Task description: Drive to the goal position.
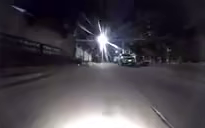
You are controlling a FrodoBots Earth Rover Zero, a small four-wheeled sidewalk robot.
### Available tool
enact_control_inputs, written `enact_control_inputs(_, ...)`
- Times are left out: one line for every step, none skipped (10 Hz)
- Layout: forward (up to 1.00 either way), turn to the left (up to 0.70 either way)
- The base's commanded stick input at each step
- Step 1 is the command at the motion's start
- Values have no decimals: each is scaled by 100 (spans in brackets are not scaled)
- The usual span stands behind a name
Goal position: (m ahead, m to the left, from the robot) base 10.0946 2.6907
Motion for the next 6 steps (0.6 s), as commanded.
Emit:
enact_control_inputs(95,-14)
enact_control_inputs(95,4)
enact_control_inputs(95,5)
enact_control_inputs(95,5)
enact_control_inputs(95,5)
enact_control_inputs(95,5)
